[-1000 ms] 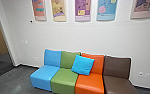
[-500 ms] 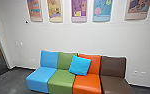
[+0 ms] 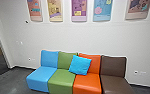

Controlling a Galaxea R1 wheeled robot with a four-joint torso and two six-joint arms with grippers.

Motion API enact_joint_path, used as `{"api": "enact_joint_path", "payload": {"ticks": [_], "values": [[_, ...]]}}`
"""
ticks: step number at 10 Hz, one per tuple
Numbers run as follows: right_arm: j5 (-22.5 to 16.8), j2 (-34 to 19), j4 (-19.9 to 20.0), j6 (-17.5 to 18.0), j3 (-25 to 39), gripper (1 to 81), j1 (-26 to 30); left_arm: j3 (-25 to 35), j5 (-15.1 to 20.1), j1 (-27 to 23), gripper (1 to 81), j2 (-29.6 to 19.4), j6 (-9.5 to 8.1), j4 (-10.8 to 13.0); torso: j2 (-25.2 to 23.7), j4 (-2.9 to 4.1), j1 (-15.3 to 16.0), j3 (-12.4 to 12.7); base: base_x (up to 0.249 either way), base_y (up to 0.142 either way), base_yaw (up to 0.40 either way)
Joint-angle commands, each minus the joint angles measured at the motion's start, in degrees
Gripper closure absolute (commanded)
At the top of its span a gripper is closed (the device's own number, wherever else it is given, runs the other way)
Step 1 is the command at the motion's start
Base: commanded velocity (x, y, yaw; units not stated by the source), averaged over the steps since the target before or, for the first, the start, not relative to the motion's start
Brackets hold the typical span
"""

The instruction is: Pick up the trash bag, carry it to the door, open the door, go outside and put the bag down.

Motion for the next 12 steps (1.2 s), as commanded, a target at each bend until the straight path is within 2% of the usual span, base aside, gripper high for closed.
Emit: {"api": "enact_joint_path", "payload": {"ticks": [1,6,12], "values": [[-3.1,-0.3,0.0,0.1,0.3,1.0,2.9,-0.2,3.8,-3.9,81.1,-0.1,0.1,0.1,0.0,0.0,0.0,0.0,0.0,0.0,0.0],[-3.0,-0.1,-0.1,0.1,-0.3,1.0,2.7,-0.2,4.1,-3.9,81.1,-0.4,0.1,-0.3,-0.1,-0.02,-0.3,0.1,0.0,0.0,-0.017],[-3.5,1.0,-0.8,0.0,-1.8,1.0,2.6,-0.2,4.1,-4.0,81.1,-0.4,0.1,-0.6,-0.1,-0.02,-0.2,0.1,0.0,0.0,-0.194]]}}
